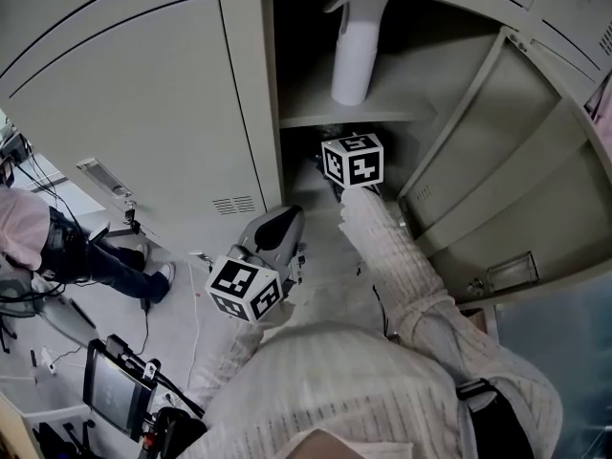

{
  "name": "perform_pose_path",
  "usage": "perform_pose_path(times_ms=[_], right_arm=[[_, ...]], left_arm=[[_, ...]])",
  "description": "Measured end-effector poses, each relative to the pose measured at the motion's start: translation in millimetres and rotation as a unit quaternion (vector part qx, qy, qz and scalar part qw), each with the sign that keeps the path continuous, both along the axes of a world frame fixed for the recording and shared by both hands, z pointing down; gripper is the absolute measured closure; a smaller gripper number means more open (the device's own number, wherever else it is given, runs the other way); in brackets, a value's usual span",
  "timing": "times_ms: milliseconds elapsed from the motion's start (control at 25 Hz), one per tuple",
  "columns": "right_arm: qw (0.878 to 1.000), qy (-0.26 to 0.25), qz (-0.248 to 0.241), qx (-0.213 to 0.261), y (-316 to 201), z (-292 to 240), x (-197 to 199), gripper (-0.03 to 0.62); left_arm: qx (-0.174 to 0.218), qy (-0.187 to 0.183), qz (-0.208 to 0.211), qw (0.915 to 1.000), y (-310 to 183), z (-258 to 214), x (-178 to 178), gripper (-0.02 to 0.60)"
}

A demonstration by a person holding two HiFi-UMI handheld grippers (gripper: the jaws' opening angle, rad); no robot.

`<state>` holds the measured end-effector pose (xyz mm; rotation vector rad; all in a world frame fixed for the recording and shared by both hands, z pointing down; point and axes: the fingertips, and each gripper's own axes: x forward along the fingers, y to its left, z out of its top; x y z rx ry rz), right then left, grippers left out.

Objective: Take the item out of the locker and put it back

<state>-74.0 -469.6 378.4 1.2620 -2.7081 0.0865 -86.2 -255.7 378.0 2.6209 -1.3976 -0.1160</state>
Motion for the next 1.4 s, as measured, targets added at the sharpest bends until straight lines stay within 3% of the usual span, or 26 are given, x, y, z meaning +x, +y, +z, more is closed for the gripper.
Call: perform_pose_path(times_ms=[240, 480, 800, 1000, 1160, 1400], right_arm=[[1.000, -0.003, 0.000, 0.003, -2, -1, -2, 0.146], [1.000, 0.005, 0.004, -0.030, 12, 8, 8, 0.146], [0.999, -0.028, -0.005, 0.023, 66, -27, 25, 0.146], [0.998, -0.048, -0.017, 0.026, 113, -30, 36, 0.157], [0.997, -0.063, -0.033, 0.036, 150, -32, 45, 0.250], [0.993, -0.105, -0.043, 0.036, 205, -27, 61, 0.473]], left_arm=[[0.001, -0.001, 0.003, 1.0000, 0, 0, 0, 0.574], [0.000, -0.002, 0.008, 1.0000, 4, 0, 3, 0.575], [0.000, 0.002, 0.013, 0.9999, 5, -2, 8, 0.574], [-0.002, 0.006, 0.021, 0.9997, 13, 0, 17, 0.574], [-0.010, 0.015, 0.022, 0.9996, 18, 3, 18, 0.575], [-0.013, 0.034, -0.003, 0.9993, 30, 4, 12, 0.574]])
